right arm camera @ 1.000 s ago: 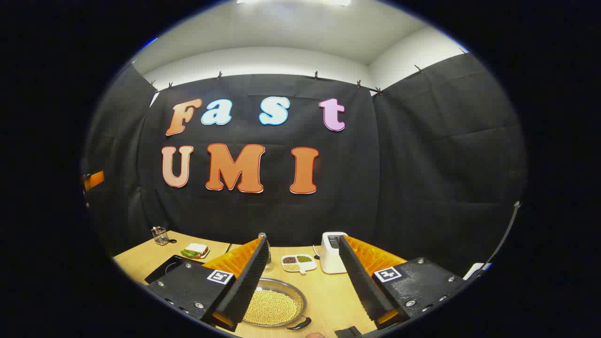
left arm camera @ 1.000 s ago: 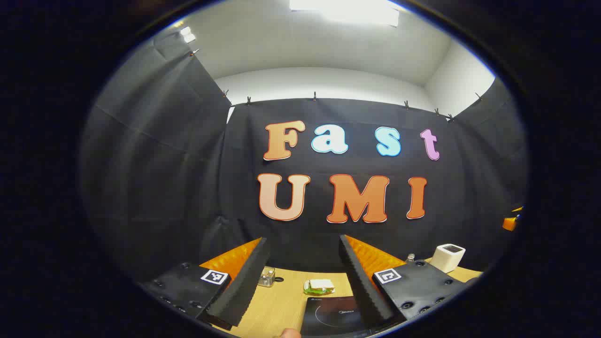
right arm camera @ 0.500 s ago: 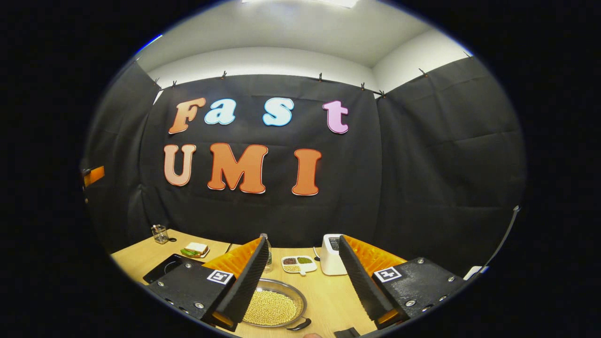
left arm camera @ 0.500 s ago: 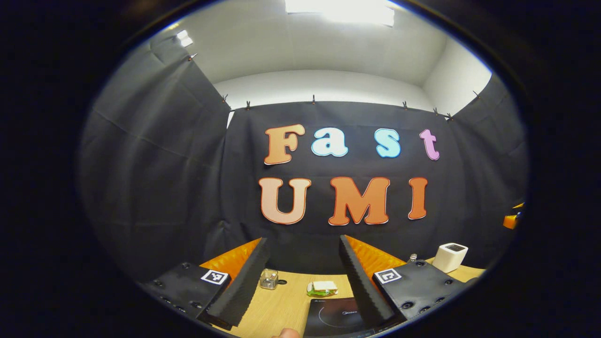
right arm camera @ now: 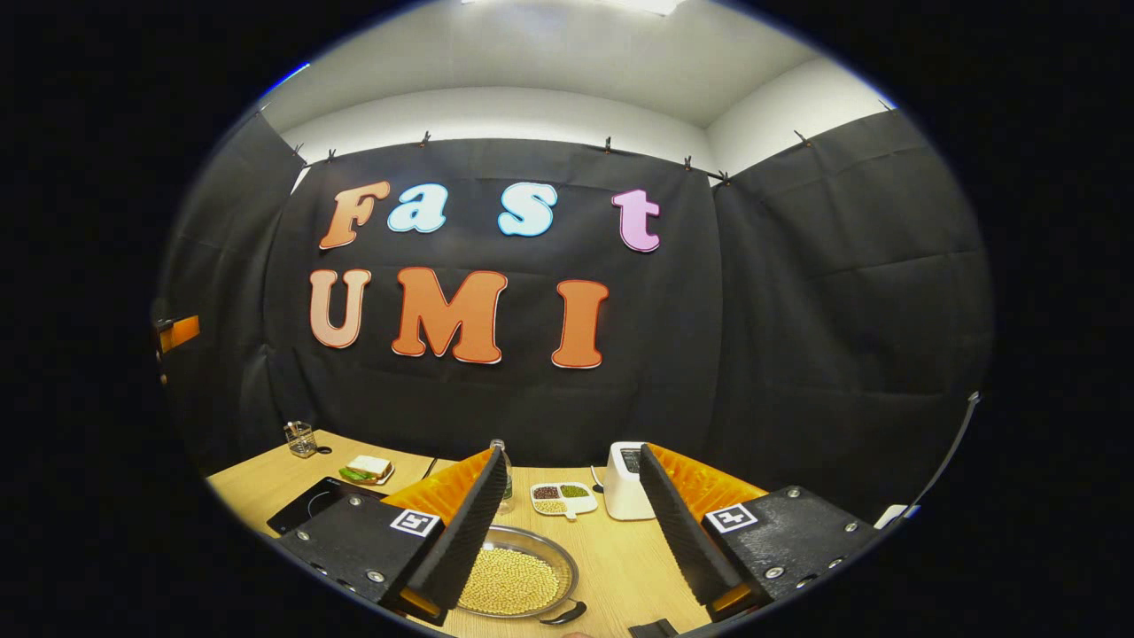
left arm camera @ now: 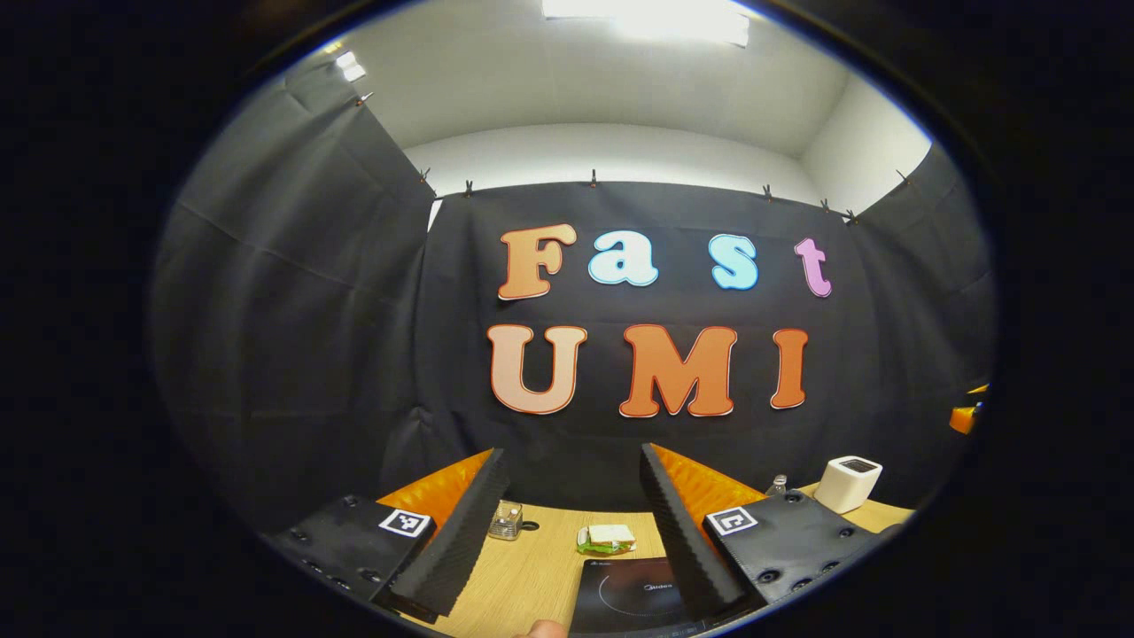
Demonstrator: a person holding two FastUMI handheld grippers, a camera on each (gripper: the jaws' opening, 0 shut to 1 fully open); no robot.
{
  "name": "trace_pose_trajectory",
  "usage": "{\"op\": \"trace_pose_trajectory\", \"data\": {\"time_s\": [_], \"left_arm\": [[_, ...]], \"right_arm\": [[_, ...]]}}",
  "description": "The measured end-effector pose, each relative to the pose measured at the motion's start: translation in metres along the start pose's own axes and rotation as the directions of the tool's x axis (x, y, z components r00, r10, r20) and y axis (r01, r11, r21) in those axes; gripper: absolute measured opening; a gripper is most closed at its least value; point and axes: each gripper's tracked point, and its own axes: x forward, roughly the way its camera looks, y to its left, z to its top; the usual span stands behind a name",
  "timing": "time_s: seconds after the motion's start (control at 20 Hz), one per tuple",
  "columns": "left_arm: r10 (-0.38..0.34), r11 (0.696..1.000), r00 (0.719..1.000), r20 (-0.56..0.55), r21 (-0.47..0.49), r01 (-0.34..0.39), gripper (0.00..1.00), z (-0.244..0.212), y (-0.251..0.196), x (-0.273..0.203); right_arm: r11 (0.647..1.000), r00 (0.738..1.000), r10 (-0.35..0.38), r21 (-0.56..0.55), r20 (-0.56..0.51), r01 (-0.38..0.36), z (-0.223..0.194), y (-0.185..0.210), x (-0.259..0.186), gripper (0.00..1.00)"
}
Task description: First push the handle of the pot to place it horizontally, then grasp the pot with both hands and set it on the induction cooktop.
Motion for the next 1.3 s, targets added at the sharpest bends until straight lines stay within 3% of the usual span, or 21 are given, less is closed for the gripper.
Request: {"op": "trace_pose_trajectory", "data": {"time_s": [0.15,0.3,0.35,0.4,0.65,0.8,0.95,1.0,1.05,1.3], "left_arm": [[0.005,1.000,1.000,0.000,-0.004,-0.005,0.99,0.001,0.003,-0.001],[0.007,1.000,1.000,0.002,-0.001,-0.007,0.99,0.000,0.003,0.001],[0.006,1.000,1.000,0.001,-0.002,-0.006,0.98,0.000,0.002,0.001],[0.005,1.000,1.000,-0.001,-0.003,-0.005,0.99,-0.001,0.001,0.002],[0.012,1.000,1.000,-0.006,-0.005,-0.012,0.98,-0.001,0.003,0.002],[0.013,1.000,1.000,-0.014,-0.008,-0.013,0.98,-0.004,0.001,0.006],[0.014,1.000,1.000,-0.024,-0.008,-0.014,0.98,-0.006,-0.001,0.007],[0.010,1.000,1.000,-0.029,-0.009,-0.011,0.98,-0.007,-0.003,0.007],[0.007,1.000,0.999,-0.034,-0.011,-0.007,0.98,-0.008,-0.005,0.008],[0.009,1.000,0.999,-0.036,-0.008,-0.009,0.99,-0.008,-0.007,0.007]], "right_arm": [[1.000,1.000,-0.002,-0.007,0.004,0.002,-0.001,-0.001,0.000,0.93],[1.000,1.000,0.006,-0.010,0.004,-0.006,-0.004,0.002,-0.001,0.86],[1.000,1.000,0.010,-0.010,0.001,-0.010,-0.006,0.002,0.000,0.89],[1.000,1.000,0.016,-0.011,-0.003,-0.016,-0.009,0.004,0.000,0.80],[0.998,0.998,0.055,0.004,-0.041,-0.055,-0.026,0.012,0.000,0.57],[0.999,0.997,0.052,0.002,-0.063,-0.052,-0.039,0.010,0.002,0.37],[0.997,0.993,0.073,0.026,-0.097,-0.071,-0.055,0.016,0.002,0.27],[0.996,0.991,0.084,0.041,-0.108,-0.080,-0.060,0.019,0.001,0.18],[0.995,0.988,0.089,0.048,-0.122,-0.084,-0.067,0.019,0.002,0.20],[0.996,0.981,0.083,0.041,-0.175,-0.077,-0.093,0.013,-0.001,0.03]]}}
